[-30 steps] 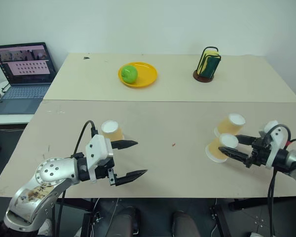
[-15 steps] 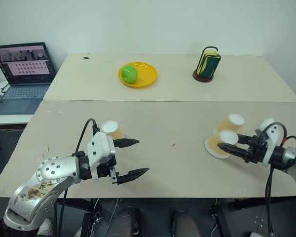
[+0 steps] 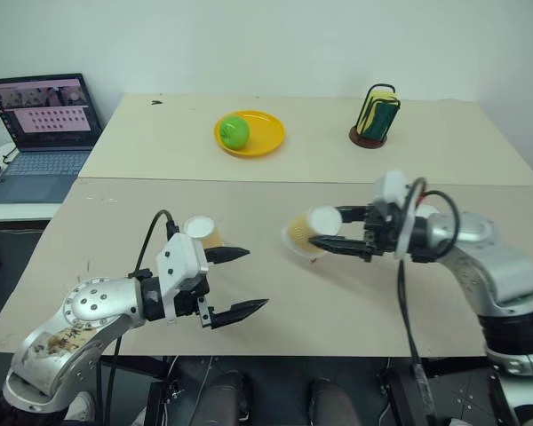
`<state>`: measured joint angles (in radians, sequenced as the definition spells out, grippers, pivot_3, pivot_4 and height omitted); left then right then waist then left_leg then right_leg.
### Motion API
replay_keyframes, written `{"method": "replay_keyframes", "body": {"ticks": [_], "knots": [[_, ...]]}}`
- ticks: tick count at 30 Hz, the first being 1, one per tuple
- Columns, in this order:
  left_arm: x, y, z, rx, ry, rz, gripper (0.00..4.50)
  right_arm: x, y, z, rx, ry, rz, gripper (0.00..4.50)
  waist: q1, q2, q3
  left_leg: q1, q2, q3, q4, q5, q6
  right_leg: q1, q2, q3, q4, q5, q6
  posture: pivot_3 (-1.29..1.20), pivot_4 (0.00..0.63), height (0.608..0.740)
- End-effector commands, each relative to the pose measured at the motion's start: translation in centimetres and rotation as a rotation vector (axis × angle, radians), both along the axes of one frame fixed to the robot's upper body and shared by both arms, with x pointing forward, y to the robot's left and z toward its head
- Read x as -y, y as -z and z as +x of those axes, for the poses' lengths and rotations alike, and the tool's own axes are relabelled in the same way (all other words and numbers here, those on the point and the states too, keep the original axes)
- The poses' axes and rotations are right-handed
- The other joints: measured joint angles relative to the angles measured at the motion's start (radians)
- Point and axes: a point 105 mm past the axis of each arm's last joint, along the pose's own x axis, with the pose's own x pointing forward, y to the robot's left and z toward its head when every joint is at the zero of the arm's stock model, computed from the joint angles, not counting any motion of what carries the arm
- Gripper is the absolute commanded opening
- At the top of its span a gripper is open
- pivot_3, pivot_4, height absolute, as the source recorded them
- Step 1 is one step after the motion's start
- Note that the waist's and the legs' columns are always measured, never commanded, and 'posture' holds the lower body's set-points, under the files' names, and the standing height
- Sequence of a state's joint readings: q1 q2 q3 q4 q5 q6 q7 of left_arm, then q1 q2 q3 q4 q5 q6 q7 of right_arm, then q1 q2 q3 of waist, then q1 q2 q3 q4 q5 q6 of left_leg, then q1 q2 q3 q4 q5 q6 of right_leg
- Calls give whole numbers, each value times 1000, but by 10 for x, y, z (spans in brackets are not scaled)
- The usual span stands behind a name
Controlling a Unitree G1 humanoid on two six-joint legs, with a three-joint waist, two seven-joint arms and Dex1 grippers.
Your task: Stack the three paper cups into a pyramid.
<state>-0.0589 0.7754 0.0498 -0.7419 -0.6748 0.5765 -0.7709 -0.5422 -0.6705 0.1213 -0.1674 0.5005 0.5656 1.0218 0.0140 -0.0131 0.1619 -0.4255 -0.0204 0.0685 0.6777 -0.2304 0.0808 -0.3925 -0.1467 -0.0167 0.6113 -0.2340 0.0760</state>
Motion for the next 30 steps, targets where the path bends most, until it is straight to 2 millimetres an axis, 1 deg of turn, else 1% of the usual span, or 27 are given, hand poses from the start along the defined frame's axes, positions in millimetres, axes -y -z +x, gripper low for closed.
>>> {"method": "replay_keyframes", "body": {"ticks": [1, 6, 10, 19, 21, 22, 24, 25, 28, 30], "knots": [[2, -9, -6, 36, 8, -13, 4500, -6, 5, 10, 25, -25, -17, 2532, -2, 0, 0, 0, 0, 0, 0, 0, 0, 0, 0, 0, 0, 0, 0, 0, 150, 726], [2, -8, -7, 33, -5, -15, 4500, -7, 21, 27, -6, -12, -32, 2532, -7, 0, 0, 0, 0, 0, 0, 1, -1, -1, 1, 0, 1, 0, 0, 0, 150, 726], [2, -8, -8, 30, -8, -18, 4500, -9, 25, 35, -9, -11, -36, 2532, -7, 0, 0, 0, 0, 0, 0, 1, -2, -1, 1, 0, 2, 0, 0, 0, 150, 726], [1, -8, -8, 29, -23, -22, 4500, -16, 27, 37, -18, -31, -38, 2532, -13, 0, 0, 0, 0, 1, -1, 1, -4, -2, 1, 0, 2, 0, 0, 0, 150, 726], [1, -8, -9, 30, -25, -23, 4500, -16, 27, 37, -18, -30, -39, 3485, -13, 0, 0, 0, 0, 1, -1, 1, -4, -2, 1, 0, 2, 0, 0, 0, 150, 726], [2, -8, -9, 31, -25, -23, 4500, -16, 27, 37, -18, -28, -38, 3718, -14, 0, 0, 0, 0, 1, -1, 1, -4, -2, 1, 0, 2, 0, 0, 0, 150, 726], [2, -9, -9, 33, -25, -23, 4500, -16, 27, 38, -11, -20, -39, 4352, -14, 0, 0, 0, 0, 1, -1, 1, -4, -2, 1, 0, 2, 0, 0, 0, 150, 726], [2, -9, -9, 34, -25, -24, 4500, -15, 26, 38, -5, -14, -39, 4438, -14, 0, 0, 0, 0, 1, -1, 1, -5, -2, 1, 0, 2, 0, 0, 0, 150, 726], [2, -8, -8, 28, -21, -26, 4500, -14, 22, 39, 12, -5, -30, 4438, -14, 0, 0, 0, 0, 1, -1, 1, -5, -2, 1, 0, 2, 0, 0, 0, 150, 726], [2, -9, -8, 28, -22, -28, 4500, -13, 20, 39, 20, -1, -27, 4438, -14, 0, 0, 0, 0, 1, -1, 4, -10, -2, 1, 0, 2, 0, 0, 0, 150, 726]]}}
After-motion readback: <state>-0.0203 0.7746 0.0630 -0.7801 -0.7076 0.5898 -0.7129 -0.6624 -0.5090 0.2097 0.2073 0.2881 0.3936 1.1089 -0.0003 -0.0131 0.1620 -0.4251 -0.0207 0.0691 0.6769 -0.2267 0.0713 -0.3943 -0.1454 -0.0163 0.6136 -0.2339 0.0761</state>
